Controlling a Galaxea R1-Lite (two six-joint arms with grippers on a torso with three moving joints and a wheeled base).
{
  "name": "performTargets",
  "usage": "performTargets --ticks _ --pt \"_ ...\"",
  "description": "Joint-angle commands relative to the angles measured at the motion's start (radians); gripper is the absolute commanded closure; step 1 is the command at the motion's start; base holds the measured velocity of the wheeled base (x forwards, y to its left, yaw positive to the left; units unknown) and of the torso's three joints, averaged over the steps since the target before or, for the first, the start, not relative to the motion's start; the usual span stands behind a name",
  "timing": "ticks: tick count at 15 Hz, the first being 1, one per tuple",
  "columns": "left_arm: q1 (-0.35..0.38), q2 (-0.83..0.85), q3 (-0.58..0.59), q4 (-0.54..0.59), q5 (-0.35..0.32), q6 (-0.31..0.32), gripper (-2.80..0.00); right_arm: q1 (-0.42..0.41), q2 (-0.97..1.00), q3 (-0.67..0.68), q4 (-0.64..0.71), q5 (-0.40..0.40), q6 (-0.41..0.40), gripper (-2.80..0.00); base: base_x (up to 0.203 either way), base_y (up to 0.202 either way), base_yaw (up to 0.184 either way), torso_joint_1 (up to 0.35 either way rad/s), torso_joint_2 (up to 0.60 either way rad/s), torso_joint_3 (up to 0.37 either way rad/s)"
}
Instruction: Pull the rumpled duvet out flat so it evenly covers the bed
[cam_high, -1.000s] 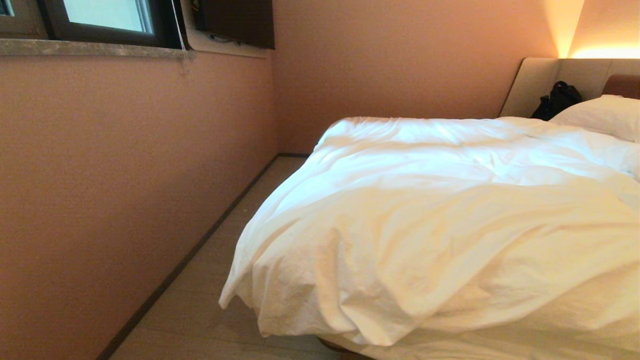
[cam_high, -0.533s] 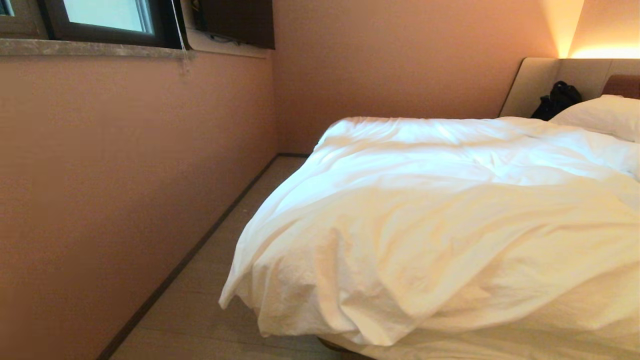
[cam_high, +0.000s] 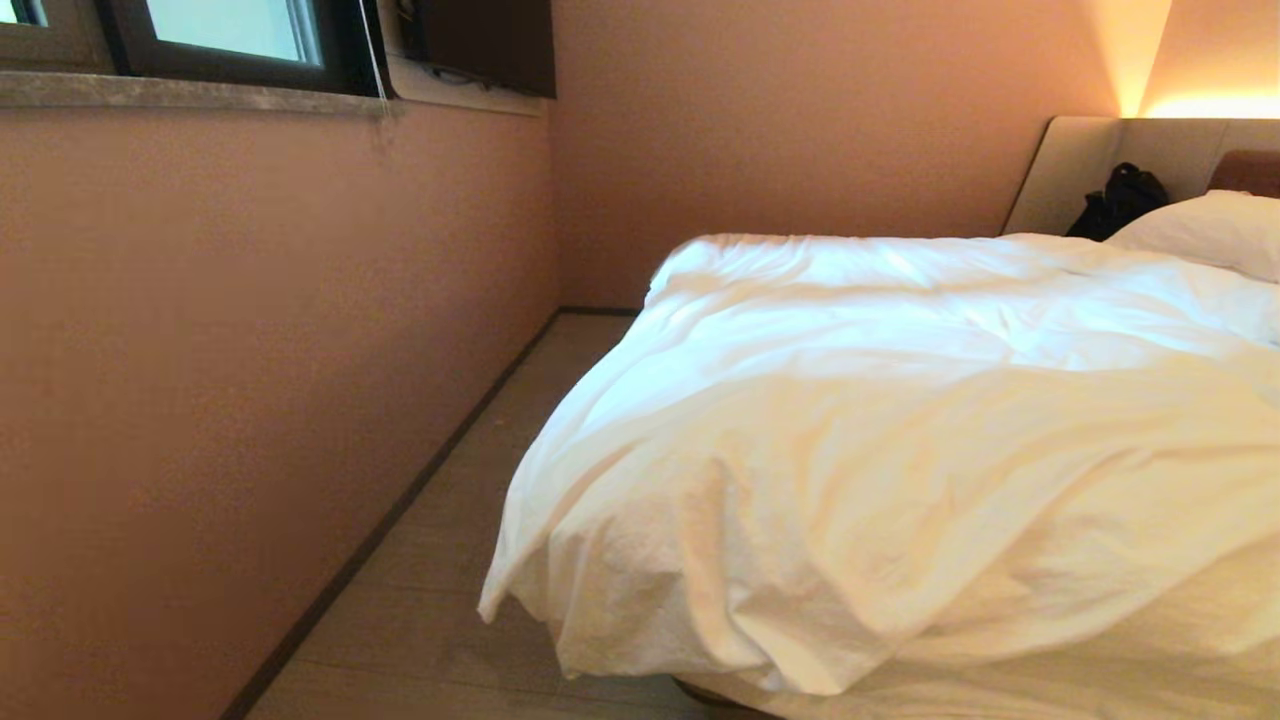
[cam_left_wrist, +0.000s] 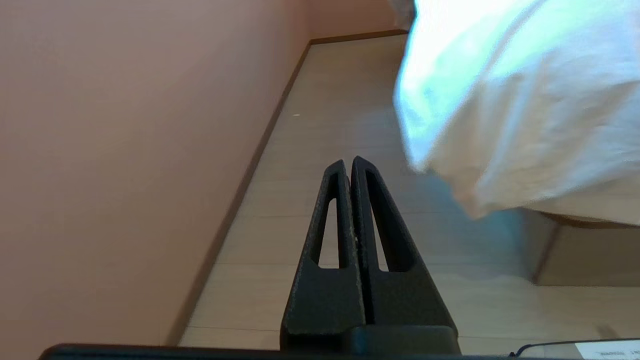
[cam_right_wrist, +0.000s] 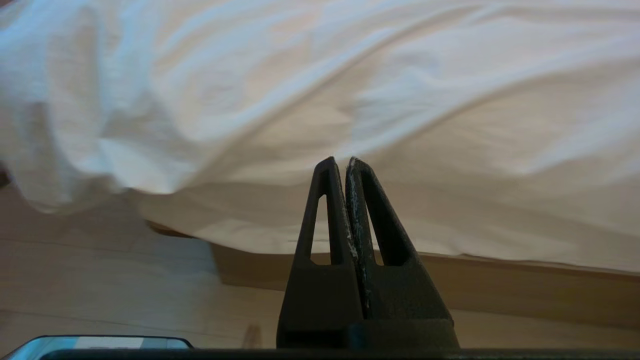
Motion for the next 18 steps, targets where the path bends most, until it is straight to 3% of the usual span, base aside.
performTargets --ticks 1,12,18 --pt "0.001 0.000 0.000 0.000 0.000 0.001 0.00 0.000 0.001 0.000 0.000 0.000 0.000 0.00 0.000 0.192 -0.004 0.012 0.00 0.002" --pt "0.001 0.000 0.000 0.000 0.001 0.001 0.00 0.000 0.001 0.000 0.000 0.000 0.000 0.00 0.000 0.192 -0.001 0.003 0.00 0.001" --pt "0.001 0.000 0.000 0.000 0.001 -0.001 0.00 0.000 0.001 0.000 0.000 0.000 0.000 0.00 0.000 0.015 -0.001 0.001 0.00 0.001"
